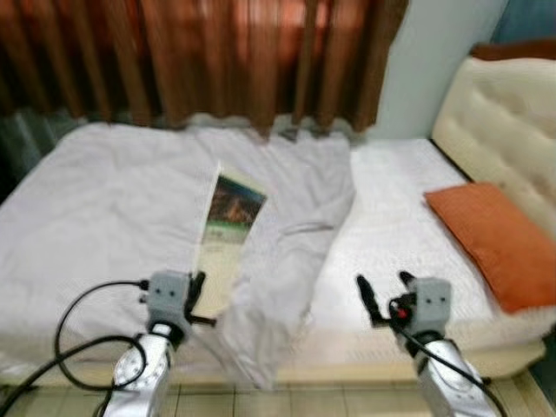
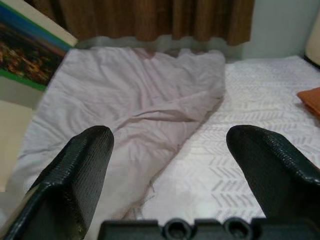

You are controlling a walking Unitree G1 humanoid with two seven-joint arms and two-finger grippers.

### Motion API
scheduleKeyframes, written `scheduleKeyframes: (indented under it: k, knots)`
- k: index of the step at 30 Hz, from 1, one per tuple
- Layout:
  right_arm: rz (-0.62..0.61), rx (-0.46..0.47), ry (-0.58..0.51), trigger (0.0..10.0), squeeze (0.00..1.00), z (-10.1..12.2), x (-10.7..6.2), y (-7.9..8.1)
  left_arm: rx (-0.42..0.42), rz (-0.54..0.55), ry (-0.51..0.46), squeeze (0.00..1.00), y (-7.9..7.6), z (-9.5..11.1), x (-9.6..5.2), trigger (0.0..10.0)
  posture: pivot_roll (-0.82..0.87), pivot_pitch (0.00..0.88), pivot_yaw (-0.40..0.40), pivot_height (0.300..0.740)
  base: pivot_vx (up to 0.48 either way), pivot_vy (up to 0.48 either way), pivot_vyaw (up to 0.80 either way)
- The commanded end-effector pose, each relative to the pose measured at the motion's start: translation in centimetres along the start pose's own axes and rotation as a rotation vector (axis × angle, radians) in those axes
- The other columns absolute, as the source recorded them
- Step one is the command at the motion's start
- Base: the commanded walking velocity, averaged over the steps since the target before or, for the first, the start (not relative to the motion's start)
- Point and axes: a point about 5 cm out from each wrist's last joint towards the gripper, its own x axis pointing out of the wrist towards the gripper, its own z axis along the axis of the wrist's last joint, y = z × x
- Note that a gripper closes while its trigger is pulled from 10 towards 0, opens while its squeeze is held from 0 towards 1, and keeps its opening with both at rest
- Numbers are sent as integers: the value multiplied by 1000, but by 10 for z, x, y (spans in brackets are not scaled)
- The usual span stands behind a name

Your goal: Clean up the room

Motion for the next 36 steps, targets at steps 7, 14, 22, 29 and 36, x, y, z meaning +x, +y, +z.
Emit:
scheduleKeyframes:
  k: [7,14,22,29,36]
  knots:
    - [-24,-20,6,10000,0,1,-2,-8,21,-19,-64,0,-2,16,11,10000,-12,0,-33,740,293,-377,0]
    - [-17,-19,20,10000,0,-2,-6,-6,27,-27,-60,0,-3,16,14,10000,-19,0,-30,740,309,-364,0]
    - [-19,-22,25,10000,0,-2,-8,-8,27,-43,-57,0,-7,14,16,10000,-28,0,-28,740,310,-364,0]
    - [-15,-24,31,10000,0,-3,-9,-7,29,-45,-53,0,-7,13,15,10000,-29,0,-25,740,311,-364,0]
    - [-10,-25,38,10000,0,-5,-10,-6,34,-47,-51,0,-6,12,17,10000,-30,0,-22,740,309,-364,0]
